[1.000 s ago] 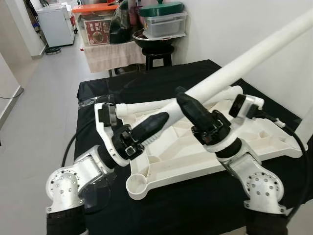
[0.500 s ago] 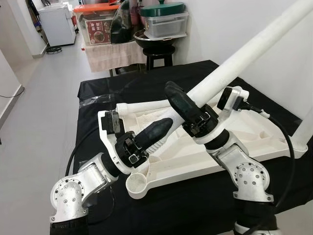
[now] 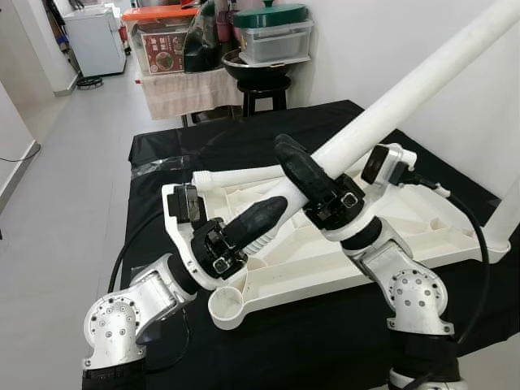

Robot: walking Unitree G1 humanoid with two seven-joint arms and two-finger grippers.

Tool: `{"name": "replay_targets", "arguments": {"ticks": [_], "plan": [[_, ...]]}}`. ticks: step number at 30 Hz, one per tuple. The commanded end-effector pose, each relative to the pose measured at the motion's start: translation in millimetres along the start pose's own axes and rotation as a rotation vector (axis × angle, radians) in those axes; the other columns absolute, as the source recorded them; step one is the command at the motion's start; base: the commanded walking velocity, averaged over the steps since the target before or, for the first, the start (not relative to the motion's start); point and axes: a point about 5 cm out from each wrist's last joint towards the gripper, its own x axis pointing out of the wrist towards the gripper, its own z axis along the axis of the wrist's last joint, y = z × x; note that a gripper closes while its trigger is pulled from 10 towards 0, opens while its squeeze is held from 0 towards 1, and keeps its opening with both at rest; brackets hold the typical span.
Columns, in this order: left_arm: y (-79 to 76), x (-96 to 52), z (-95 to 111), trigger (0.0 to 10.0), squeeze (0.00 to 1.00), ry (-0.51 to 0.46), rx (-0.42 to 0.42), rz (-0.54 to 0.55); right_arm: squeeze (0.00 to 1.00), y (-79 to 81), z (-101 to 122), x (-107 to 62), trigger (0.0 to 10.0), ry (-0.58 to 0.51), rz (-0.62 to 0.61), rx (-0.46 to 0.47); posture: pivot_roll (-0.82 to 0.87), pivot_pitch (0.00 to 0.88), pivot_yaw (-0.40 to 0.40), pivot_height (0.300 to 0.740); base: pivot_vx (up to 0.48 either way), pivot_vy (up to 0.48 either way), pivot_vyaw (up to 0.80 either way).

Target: Building children table

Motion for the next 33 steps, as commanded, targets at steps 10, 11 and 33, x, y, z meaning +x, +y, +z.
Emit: {"name": "replay_targets", "arguments": {"ticks": [10,11,33], "plan": [[0.7,-8.5,1,10.0,1.0,-0.062,-0.054,-0.015,0.0,-12.2,8,3.4,0.0,-0.021,-0.084,-0.065,-0.03,0.0,0.023,0.74,0.0,0.0,0.0],[0.7,-10.7,2,10.0,1.0,-0.071,-0.058,-0.014,0.0,-13.8,10,2.9,0.0,-0.028,-0.097,-0.07,-0.03,0.0,0.023,0.74,0.0,0.0,0.0],[25.0,-83.8,-16,10.0,1.0,0.045,0.04,0.464,0.0,-49.1,43,-22.6,1.7,0.006,-0.442,-0.396,0.0,0.0,0.022,0.74,0.0,0.0,0.0]]}}
